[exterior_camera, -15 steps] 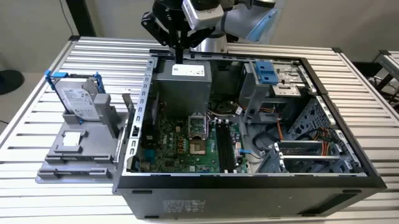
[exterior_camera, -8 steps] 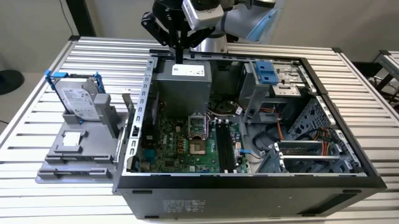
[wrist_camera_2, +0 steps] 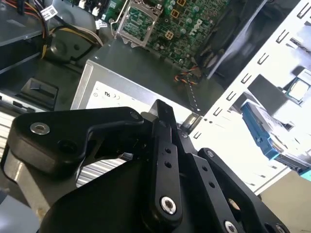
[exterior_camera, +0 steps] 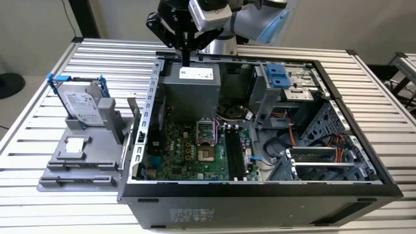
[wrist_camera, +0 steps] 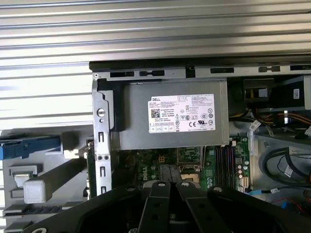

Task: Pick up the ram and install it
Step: 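Reach for the ram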

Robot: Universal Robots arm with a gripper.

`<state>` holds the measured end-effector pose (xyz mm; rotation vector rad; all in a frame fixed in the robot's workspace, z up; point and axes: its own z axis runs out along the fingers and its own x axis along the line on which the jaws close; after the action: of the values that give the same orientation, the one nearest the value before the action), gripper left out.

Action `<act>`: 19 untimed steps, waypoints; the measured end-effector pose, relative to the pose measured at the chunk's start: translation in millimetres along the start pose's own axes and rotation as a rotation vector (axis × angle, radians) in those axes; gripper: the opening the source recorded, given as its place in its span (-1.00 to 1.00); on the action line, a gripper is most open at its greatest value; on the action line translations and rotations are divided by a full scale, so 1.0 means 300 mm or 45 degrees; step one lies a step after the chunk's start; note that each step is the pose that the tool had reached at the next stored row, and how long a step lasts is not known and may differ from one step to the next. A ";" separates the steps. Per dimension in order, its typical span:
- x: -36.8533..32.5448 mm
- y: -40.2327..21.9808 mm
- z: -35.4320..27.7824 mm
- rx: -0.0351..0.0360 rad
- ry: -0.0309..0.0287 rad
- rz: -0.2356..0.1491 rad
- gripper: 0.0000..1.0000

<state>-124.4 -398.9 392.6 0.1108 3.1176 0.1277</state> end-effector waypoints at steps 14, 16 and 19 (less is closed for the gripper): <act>0.074 -0.005 -0.002 0.0000 0.0000 0.000 -1.00; 0.083 -0.006 -0.002 -0.0001 -0.0001 0.000 -1.00; 0.099 -0.007 -0.002 0.0000 0.0000 0.000 -1.00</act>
<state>-154.2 -398.8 392.6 0.1110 3.1176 0.1278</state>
